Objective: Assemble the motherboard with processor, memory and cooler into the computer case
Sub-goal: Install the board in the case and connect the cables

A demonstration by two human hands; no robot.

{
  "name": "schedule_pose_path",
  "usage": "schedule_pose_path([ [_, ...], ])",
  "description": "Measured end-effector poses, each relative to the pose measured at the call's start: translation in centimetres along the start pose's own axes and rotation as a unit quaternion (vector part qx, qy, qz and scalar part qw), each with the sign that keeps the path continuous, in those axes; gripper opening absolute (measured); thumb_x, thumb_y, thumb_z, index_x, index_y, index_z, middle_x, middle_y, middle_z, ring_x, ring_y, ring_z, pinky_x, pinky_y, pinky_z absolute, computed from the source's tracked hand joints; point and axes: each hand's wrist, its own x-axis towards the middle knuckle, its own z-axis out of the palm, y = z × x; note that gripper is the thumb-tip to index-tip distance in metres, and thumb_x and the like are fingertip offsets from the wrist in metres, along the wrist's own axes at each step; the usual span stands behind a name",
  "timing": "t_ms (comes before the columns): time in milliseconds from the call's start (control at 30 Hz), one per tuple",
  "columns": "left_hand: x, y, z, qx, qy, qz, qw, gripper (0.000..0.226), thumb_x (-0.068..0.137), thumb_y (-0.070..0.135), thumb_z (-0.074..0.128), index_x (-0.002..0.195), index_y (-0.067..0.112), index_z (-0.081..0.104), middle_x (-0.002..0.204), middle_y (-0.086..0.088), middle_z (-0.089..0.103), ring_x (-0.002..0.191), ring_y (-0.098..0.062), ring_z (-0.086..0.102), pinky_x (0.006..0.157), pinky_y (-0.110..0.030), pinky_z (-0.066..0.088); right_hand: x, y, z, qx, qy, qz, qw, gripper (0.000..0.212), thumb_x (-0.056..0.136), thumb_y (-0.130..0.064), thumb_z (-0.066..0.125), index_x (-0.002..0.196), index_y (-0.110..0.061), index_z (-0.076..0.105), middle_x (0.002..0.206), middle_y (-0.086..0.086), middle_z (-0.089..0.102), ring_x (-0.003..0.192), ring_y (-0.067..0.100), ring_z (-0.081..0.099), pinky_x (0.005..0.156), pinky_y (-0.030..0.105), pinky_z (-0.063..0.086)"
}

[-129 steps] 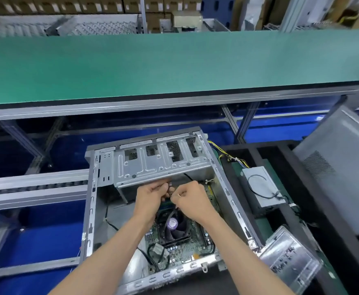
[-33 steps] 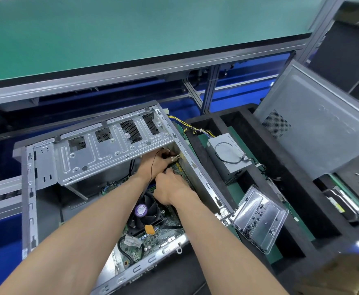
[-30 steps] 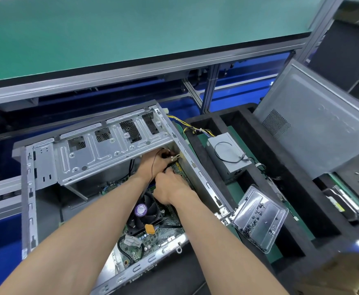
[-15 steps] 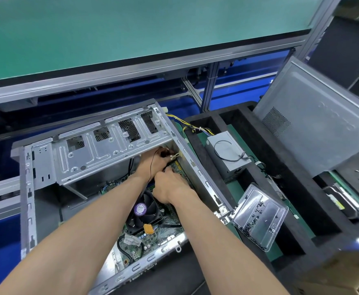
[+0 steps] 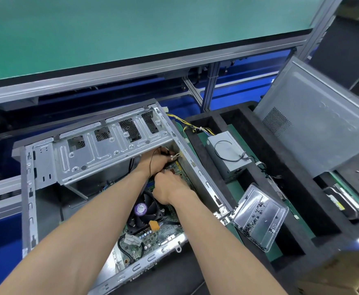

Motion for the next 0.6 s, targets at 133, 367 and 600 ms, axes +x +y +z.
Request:
schedule_pose_path([
  [133, 0.3, 0.2, -0.1, 0.015, -0.015, -0.012, 1.000, 0.030, 0.088, 0.050, 0.069, 0.106, 0.026, 0.073, 0.120, -0.001, 0.069, 0.109, -0.025, 0.062, 0.097, -0.035, 0.046, 0.0, 0.0, -0.1, 0.009, 0.001, 0.002, 1.000, 0.037, 0.100, -0.015, 0.050, 0.134, -0.003, 0.052, 0.142, 0.020, 0.045, 0.125, 0.042, 0.051, 0.099, 0.049, 0.046],
  [367, -0.5, 0.9, -0.5, 0.030, -0.007, -0.010, 0.999, 0.010, 0.093, 0.034, 0.063, 0.093, 0.024, 0.064, 0.110, -0.005, 0.069, 0.087, -0.021, 0.055, 0.064, -0.026, 0.035, 0.0, 0.0, -0.2, 0.025, 0.020, 0.020, 0.999, 0.028, 0.096, -0.013, 0.053, 0.121, -0.002, 0.059, 0.131, 0.020, 0.057, 0.114, 0.040, 0.059, 0.080, 0.040, 0.045],
  [600, -3.4, -2.3, -2.1, 0.032, -0.020, -0.005, 0.999, 0.034, 0.102, 0.038, 0.053, 0.129, 0.019, 0.059, 0.120, -0.003, 0.065, 0.111, -0.024, 0.061, 0.086, -0.022, 0.042, -0.2, 0.4, -0.4, 0.001, 0.091, 0.054, 0.994, 0.022, 0.094, -0.012, 0.055, 0.116, -0.009, 0.058, 0.127, 0.015, 0.059, 0.115, 0.038, 0.060, 0.077, 0.040, 0.040],
])
